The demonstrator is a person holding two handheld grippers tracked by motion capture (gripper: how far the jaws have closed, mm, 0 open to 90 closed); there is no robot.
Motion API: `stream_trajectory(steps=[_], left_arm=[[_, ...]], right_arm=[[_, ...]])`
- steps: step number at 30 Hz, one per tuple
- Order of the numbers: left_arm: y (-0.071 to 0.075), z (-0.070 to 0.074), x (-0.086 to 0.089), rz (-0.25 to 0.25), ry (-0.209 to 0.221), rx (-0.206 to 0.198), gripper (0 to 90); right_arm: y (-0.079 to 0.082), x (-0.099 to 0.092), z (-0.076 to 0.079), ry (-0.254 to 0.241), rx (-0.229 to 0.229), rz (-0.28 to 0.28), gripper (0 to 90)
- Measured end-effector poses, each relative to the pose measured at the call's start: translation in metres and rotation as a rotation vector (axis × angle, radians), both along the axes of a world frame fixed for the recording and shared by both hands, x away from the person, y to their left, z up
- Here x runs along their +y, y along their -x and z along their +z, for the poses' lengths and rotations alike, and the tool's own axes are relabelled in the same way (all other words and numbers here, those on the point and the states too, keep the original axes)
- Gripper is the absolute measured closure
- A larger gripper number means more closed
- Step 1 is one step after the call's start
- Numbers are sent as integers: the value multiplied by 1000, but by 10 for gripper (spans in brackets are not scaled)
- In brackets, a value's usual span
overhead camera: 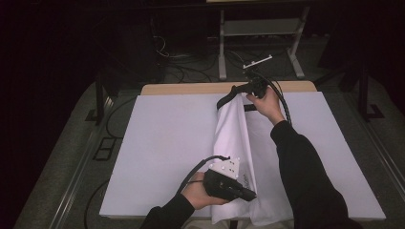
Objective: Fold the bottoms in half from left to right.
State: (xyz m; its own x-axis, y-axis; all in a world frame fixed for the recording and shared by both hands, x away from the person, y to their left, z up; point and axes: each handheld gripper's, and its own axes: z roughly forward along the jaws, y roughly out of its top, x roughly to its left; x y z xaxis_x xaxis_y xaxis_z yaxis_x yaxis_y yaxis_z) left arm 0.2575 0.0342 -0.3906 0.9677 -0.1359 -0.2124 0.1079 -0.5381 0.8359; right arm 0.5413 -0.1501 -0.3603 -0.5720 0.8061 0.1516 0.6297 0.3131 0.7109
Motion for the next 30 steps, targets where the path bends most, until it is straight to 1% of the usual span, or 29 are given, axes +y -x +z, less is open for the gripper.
stream_trajectory(steps=[10, 15, 20, 30], left_arm=[[-5, -5, -14, -8, 14, 15, 879], [-7, -7, -22, -11, 20, 18, 879], [-8, -8, -30, -14, 28, 22, 879], [-11, -14, -44, -28, 42, 33, 879]], right_arm=[[-2, -10, -2, 21, 3, -3, 847], [-3, -15, -3, 26, 5, -17, 848], [-4, -19, -2, 36, -3, -23, 849], [-2, -29, -1, 51, -4, -30, 849]])
